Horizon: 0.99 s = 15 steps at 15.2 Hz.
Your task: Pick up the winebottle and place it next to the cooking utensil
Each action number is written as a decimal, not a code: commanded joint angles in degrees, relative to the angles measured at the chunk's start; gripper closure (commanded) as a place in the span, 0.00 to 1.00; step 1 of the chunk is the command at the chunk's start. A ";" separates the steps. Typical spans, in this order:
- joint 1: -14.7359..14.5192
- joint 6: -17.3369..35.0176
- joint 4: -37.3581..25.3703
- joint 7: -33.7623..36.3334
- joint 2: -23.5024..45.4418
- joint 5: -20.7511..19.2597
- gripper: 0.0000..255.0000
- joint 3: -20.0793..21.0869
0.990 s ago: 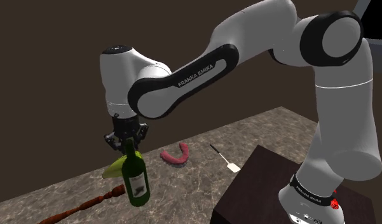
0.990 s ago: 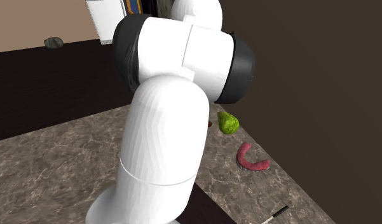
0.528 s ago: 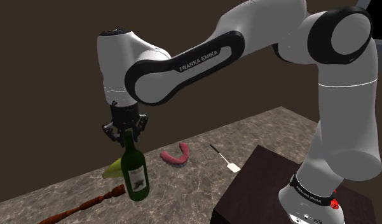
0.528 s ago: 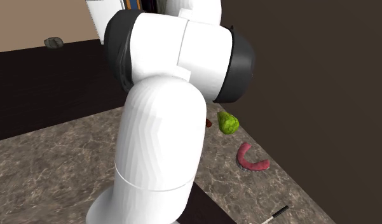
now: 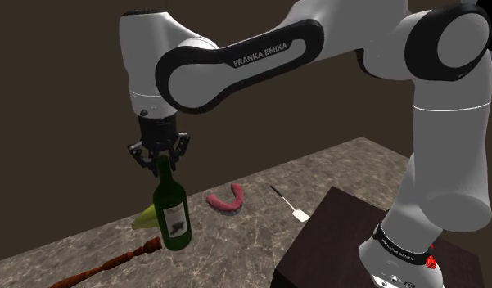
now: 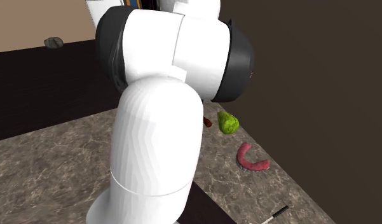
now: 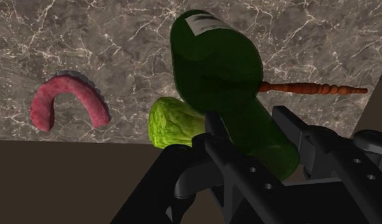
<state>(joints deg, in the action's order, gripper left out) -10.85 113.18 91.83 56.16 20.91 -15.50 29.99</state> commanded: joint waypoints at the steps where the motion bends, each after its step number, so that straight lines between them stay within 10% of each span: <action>1: -0.11 -1.49 -1.30 -0.18 -0.25 0.23 1.00 0.13; 15: -1.02 -11.92 -11.39 -1.54 -0.80 1.06 1.00 0.65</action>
<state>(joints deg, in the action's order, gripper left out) -11.76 102.11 81.41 54.73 20.00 -14.41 30.63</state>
